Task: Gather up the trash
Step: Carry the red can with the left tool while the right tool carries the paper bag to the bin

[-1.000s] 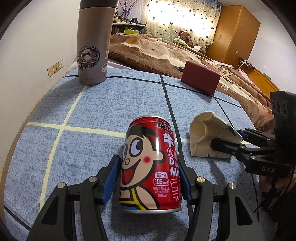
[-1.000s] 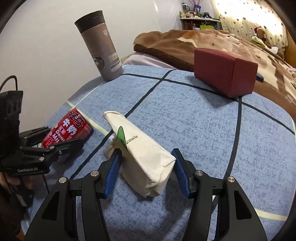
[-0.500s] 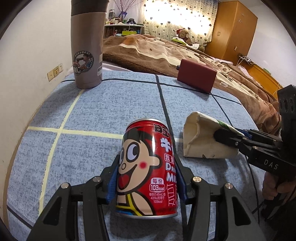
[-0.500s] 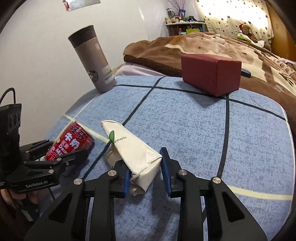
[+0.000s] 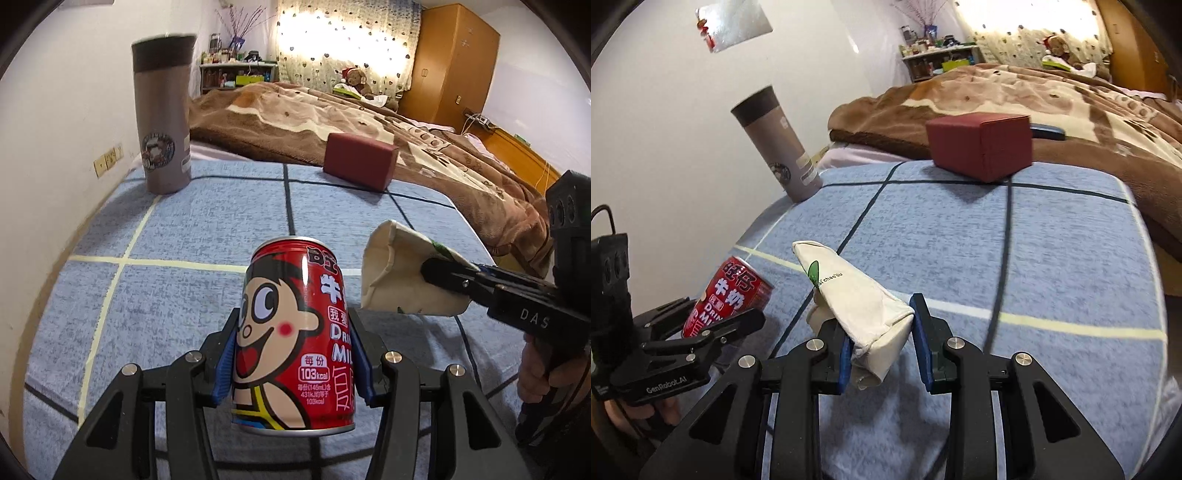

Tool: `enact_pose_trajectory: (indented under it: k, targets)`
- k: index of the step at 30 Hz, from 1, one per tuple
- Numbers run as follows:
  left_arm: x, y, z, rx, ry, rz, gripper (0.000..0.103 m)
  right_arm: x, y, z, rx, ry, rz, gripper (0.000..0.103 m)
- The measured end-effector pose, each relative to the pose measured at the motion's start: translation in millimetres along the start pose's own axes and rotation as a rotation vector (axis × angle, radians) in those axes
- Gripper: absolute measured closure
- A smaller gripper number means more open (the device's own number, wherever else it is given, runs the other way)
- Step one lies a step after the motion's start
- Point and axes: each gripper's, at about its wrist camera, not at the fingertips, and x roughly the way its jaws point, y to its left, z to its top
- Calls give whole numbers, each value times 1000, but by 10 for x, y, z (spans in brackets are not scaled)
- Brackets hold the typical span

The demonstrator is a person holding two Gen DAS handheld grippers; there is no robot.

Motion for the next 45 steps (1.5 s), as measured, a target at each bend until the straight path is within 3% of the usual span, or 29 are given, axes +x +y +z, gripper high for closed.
enact_pose_trajectory:
  k: [15,22,32,45]
  targets:
    - [-281,-708,-35,86,-39,-85,49,-719,-293,-222,129,-126,-41,74]
    - [-385,-1220,-66,159,-57,-150,49,-1212,-528,-395,187,-205,-89,74]
    - [-505,-1994,-163,253,-69,-258,49,-1813,-935,-713,268,-284,-241,74]
    - [-493,-2897,-366,360,-38,-360,49,-2242,-1437,-1113,403,-320,-388,73]
